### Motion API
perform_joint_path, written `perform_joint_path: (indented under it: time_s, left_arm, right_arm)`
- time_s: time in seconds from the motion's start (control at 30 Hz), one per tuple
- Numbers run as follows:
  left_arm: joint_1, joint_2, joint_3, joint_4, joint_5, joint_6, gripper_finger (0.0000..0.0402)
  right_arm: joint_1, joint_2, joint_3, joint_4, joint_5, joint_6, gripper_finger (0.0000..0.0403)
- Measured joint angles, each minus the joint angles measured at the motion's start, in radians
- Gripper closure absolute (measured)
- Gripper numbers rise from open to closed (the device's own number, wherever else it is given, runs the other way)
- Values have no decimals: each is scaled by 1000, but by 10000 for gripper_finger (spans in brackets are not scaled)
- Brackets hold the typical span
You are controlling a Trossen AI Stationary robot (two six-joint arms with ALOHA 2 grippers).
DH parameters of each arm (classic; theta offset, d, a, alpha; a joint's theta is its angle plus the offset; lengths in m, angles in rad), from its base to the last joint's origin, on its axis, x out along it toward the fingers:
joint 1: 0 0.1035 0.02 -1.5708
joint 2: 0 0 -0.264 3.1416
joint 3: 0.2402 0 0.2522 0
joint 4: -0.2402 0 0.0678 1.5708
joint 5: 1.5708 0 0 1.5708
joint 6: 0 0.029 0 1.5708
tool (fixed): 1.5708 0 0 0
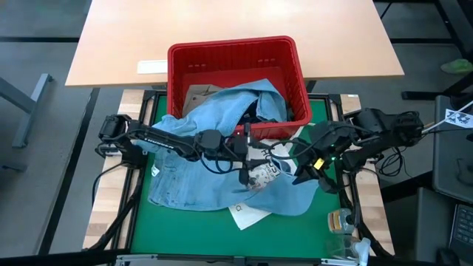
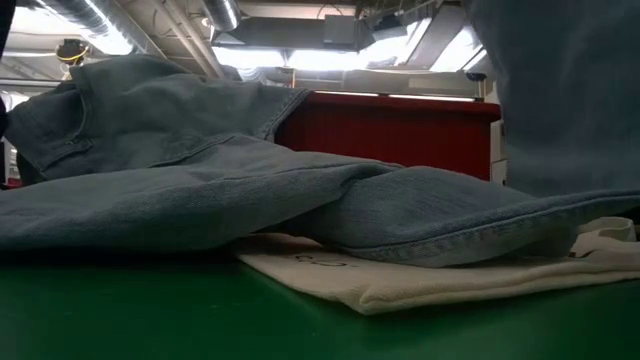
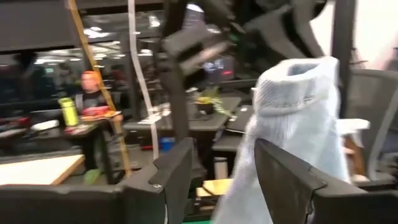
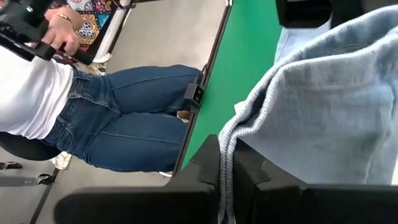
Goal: Fold Laundry from Bin
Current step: Fold the blue jeans
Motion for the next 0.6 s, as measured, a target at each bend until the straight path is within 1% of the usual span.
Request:
perform_joint_path:
  time_s: [0.17, 0.43, 0.6]
  left_arm:
    - [0, 0, 0, 0, 47, 0, 233]
    - [-1, 0, 0, -10, 45, 0, 233]
    - [-1, -1, 0, -123, 45, -1, 233]
  right_arm:
    - [0, 0, 0, 0, 0, 0, 387]
    - [0, 0, 0, -36, -11, 2, 387]
    - [0, 0, 0, -65, -18, 3, 387]
